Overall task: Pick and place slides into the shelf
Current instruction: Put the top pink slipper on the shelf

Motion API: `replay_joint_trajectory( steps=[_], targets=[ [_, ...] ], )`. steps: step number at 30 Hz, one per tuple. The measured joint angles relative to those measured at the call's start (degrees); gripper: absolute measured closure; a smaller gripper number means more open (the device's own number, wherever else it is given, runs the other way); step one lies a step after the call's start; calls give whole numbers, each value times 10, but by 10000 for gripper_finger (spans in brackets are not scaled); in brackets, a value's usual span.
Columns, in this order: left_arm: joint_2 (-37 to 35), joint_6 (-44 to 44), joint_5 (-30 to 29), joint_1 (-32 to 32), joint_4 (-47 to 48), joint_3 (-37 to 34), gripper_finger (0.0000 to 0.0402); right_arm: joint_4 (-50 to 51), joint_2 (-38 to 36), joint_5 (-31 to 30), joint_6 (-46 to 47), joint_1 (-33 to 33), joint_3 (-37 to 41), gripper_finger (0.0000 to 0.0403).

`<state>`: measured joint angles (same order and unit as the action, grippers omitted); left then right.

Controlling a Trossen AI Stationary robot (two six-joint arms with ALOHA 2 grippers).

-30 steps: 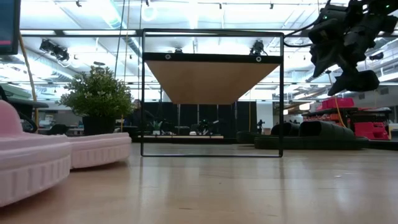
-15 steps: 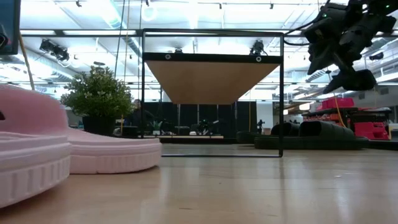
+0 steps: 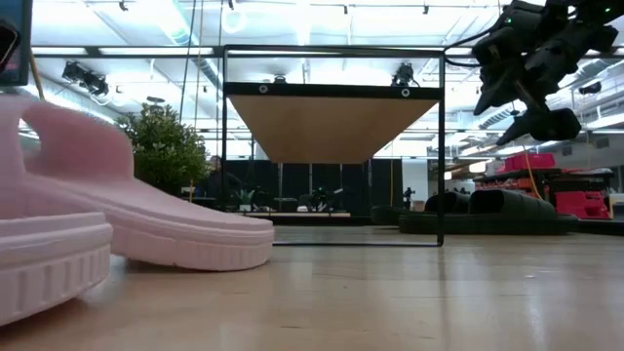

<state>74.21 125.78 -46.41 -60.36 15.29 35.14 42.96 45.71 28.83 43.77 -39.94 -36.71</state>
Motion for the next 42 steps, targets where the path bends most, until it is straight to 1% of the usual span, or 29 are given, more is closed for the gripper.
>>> replay_joint_trajectory(
  steps=[5, 9, 11, 15, 18, 22, 24, 26, 31, 36, 38, 42],
  targets=[
    [-51, -38, -6, -4, 1, 0, 395, -1, 0, -6, -3, 0, 0, 121],
    [-104, -87, -41, -4, 1, 1, 395, -9, 0, -10, -3, 0, 0, 121],
    [-136, -116, -49, -4, -1, 1, 395, -10, 0, -10, -3, 0, 0, 121],
    [-200, -193, -46, -4, -16, 1, 395, -10, 0, -10, -5, 0, 0, 121],
    [-247, -261, -28, -9, -47, 1, 395, -10, 0, -10, -14, 0, 0, 121],
    [-294, -330, -13, -17, -75, 1, 395, -10, 0, -17, -19, 0, 0, 121],
    [-314, -352, -16, -17, -76, 1, 395, -10, 0, -23, -22, 0, 0, 121],
    [-327, -374, -32, -9, -71, 1, 395, -10, 0, -27, -25, 0, 0, 121],
    [-351, -413, -71, 35, -69, 1, 395, -10, 0, -34, -30, 0, 0, 121],
    [-358, -425, -78, 114, -72, 1, 395, -10, 0, -34, -31, 0, 0, 121],
    [-358, -433, -67, 149, -73, 1, 395, -14, 0, -34, -31, 0, 0, 121],
    [-357, -473, 0, 233, -87, 1, 395, -30, 0, -33, -31, 0, 0, 121]
  ],
)
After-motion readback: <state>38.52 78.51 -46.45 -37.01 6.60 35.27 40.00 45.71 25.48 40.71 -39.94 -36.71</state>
